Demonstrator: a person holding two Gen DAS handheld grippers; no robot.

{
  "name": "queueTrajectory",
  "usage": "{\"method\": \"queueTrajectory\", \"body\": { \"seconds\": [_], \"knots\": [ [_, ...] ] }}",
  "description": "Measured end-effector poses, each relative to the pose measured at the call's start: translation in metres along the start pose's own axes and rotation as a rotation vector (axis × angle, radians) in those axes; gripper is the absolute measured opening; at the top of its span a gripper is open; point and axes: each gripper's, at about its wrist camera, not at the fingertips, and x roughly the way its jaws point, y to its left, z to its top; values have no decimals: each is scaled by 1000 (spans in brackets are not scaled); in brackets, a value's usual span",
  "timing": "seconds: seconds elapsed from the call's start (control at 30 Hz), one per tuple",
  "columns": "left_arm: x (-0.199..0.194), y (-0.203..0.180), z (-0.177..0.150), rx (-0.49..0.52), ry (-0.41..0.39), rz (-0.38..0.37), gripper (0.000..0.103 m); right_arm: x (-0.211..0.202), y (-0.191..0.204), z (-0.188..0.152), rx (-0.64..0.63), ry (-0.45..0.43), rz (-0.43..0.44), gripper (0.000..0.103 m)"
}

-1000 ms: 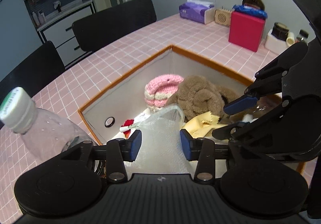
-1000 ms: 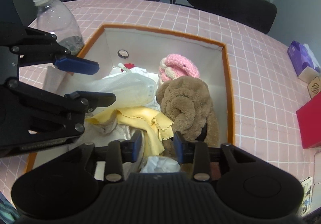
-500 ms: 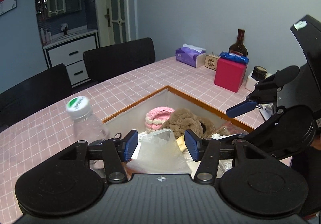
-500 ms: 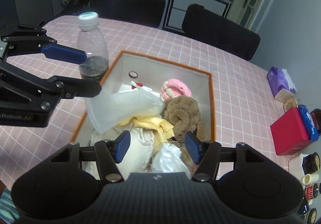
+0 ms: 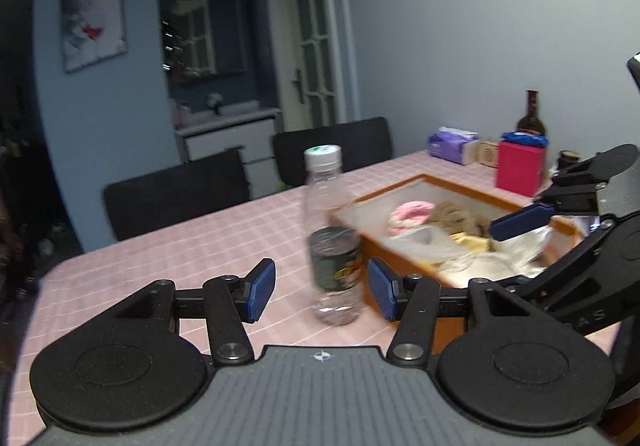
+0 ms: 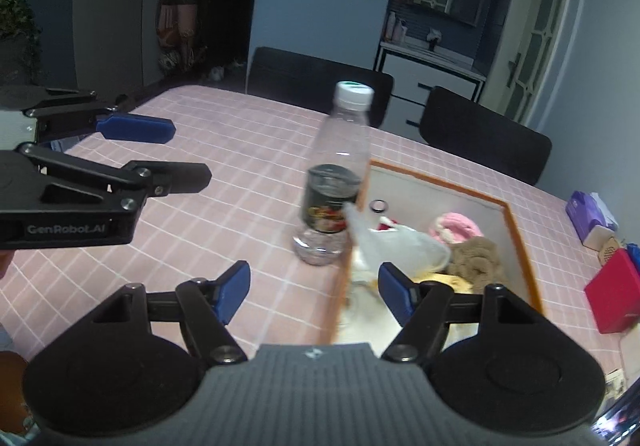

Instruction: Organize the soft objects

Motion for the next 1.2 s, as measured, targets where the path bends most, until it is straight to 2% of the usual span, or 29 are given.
{"method": "queueTrajectory", "body": {
  "seconds": [0.13,0.37,0.5,0.57,0.6,0.8,0.9,1.2],
  "knots": [
    [-21,8,-29,-9,-35,121,64,-1,27,-19,59,-89,0,75],
    [-53,11,-70,-82,-100,246,78,-21,64,-66,146,-246,-166,81],
    [-68,4,-93,-85,-151,302,79,-29,75,-92,158,-284,-245,81],
    [-69,-3,-104,-100,-160,327,88,-31,79,-103,144,-287,-289,86],
    [-70,-4,-109,-109,-156,334,90,-32,79,-107,148,-286,-304,89],
    [-69,-13,-131,-132,-84,378,91,-25,71,-133,237,-243,-308,91],
    [-69,-14,-139,-174,-71,399,98,-17,68,-140,268,-210,-317,91],
    [-57,-17,-158,-281,51,368,98,-5,64,-157,330,-146,-319,91]
  ]
}}
